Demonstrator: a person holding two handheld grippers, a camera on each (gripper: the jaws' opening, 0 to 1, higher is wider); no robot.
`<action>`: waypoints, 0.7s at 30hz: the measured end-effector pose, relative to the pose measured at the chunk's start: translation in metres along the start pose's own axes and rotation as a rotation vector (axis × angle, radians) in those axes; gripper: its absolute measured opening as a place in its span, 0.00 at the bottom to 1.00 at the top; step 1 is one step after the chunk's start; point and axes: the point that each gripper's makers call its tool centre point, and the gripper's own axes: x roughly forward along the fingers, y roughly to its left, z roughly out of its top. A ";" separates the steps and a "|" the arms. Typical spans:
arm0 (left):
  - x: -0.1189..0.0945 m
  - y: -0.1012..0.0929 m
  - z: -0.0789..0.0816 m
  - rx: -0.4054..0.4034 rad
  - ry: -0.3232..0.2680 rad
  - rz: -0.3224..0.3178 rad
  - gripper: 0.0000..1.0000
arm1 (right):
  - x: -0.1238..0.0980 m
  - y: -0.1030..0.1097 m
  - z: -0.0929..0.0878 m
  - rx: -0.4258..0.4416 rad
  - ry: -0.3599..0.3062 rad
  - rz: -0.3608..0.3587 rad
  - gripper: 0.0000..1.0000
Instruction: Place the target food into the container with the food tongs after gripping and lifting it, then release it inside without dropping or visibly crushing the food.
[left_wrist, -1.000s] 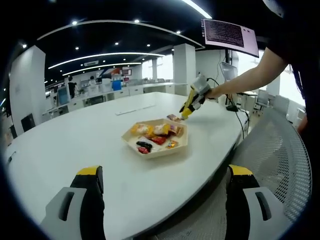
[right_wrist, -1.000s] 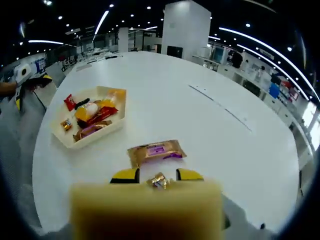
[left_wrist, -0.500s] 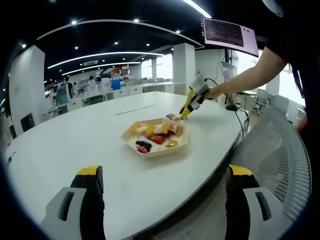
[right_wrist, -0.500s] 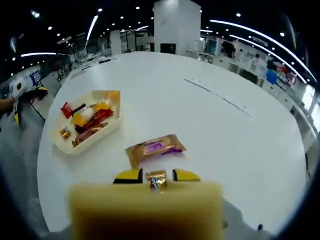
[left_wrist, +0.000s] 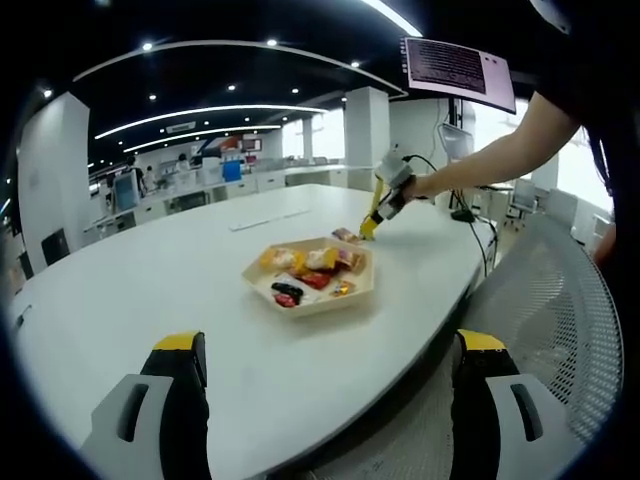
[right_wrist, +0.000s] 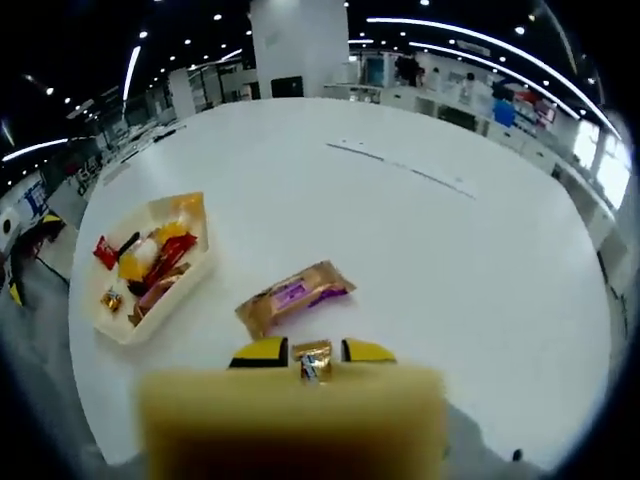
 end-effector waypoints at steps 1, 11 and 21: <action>0.000 0.000 0.000 0.001 0.001 0.000 0.99 | -0.001 -0.001 0.000 0.013 -0.005 -0.010 0.19; -0.001 -0.001 0.002 0.011 -0.015 0.002 0.99 | -0.024 0.008 -0.001 0.020 -0.020 -0.036 0.20; -0.002 -0.001 0.003 0.021 -0.017 0.006 0.99 | -0.061 0.023 0.031 -0.002 -0.093 -0.053 0.20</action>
